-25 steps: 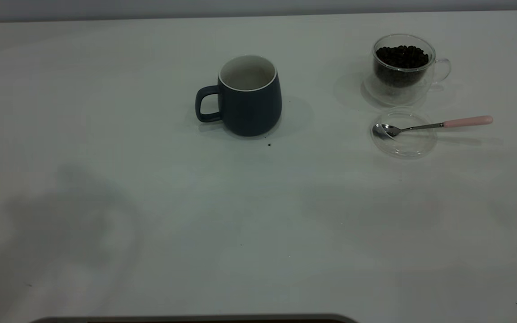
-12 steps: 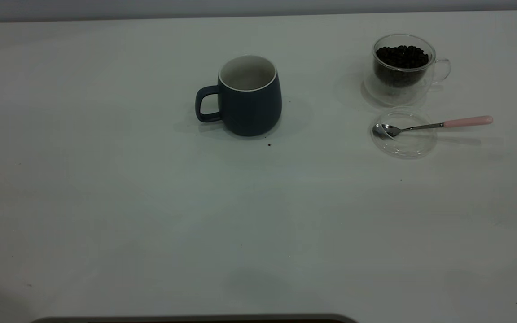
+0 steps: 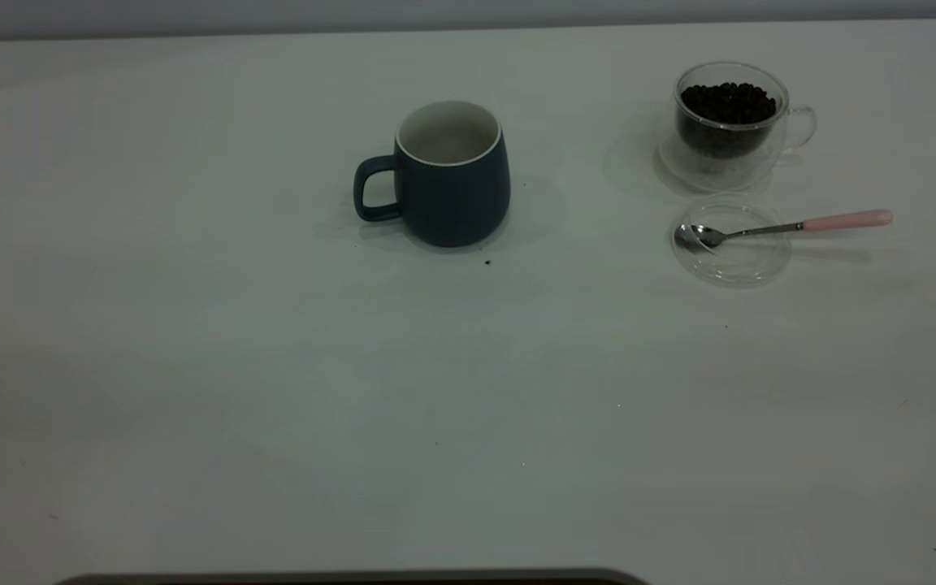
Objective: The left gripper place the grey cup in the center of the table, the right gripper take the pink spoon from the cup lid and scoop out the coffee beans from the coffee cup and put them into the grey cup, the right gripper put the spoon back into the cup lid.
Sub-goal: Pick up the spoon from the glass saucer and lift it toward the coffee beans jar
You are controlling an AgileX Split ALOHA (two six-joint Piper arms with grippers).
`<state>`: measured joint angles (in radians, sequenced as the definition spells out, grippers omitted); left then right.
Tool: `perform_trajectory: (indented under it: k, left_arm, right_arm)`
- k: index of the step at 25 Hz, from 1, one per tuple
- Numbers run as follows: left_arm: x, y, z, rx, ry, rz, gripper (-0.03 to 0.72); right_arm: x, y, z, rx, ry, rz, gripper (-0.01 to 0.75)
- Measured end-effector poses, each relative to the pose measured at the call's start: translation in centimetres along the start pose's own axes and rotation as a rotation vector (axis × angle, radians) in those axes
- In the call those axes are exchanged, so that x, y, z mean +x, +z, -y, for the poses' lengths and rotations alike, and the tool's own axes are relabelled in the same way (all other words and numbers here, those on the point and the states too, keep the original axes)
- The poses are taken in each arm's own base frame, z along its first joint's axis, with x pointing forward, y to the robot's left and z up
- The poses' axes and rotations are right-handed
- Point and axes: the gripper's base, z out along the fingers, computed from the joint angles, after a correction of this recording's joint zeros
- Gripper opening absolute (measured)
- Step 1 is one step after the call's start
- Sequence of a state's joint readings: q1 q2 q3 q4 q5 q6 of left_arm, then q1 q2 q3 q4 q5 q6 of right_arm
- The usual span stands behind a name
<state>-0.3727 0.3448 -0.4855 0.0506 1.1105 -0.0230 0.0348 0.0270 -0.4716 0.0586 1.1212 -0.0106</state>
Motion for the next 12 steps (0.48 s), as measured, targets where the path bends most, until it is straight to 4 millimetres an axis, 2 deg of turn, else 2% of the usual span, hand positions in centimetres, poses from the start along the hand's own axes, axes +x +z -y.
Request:
perform_trajectory:
  k: [8, 12]
  left_arm:
    - [2.5, -1.9, -0.1, -0.004, -0.017, 0.217, 0.567]
    - [3.3, -2.4, -0.1, -0.059, -0.087, 0.269, 0.567]
  right_arm:
    - [0.0, 0.0, 0.0, 0.0, 0.0, 0.0, 0.557]
    - [0.0, 0.0, 0.0, 0.0, 0.0, 0.0, 0.557]
